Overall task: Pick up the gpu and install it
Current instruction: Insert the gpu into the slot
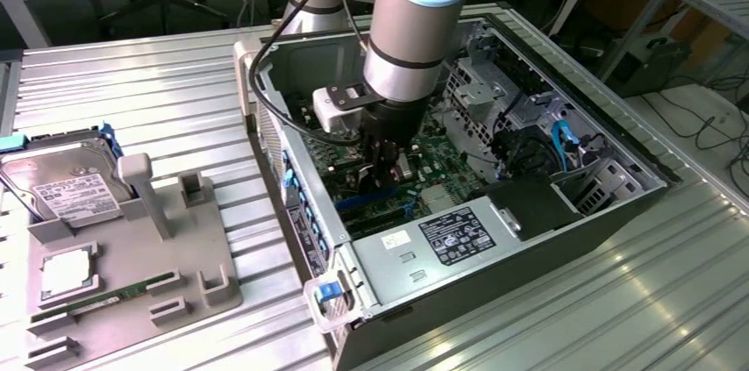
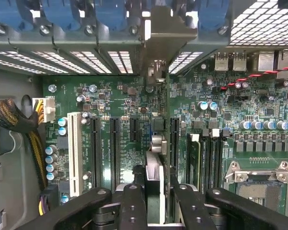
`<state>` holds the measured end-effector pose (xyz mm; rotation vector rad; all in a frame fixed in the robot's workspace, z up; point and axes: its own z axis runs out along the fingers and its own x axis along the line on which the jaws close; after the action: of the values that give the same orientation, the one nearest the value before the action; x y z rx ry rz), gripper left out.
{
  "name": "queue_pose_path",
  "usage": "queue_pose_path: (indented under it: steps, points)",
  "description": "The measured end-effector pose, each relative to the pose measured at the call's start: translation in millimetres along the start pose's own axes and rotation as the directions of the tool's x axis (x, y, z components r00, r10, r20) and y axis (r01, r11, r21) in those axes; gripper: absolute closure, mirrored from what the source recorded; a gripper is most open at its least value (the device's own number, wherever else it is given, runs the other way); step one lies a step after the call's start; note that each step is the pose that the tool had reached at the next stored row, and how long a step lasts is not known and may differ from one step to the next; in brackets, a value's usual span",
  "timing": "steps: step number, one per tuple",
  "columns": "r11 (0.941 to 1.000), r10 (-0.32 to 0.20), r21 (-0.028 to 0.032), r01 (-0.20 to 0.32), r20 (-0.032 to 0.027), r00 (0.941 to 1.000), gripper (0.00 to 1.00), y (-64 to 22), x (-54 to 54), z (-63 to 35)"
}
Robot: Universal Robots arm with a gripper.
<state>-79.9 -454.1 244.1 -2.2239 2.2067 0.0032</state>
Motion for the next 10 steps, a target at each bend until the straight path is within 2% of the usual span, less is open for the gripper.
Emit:
queue_pose_path:
  steps: [4,10]
  points:
    - [1.0,0.001,-0.0002,-0.001,-0.0004,1.0,0.72,0.0,0.1,-0.1]
    - [0.9995,0.031,0.0,-0.031,-0.0005,0.9995,0.72,0.1,2.2,-0.1]
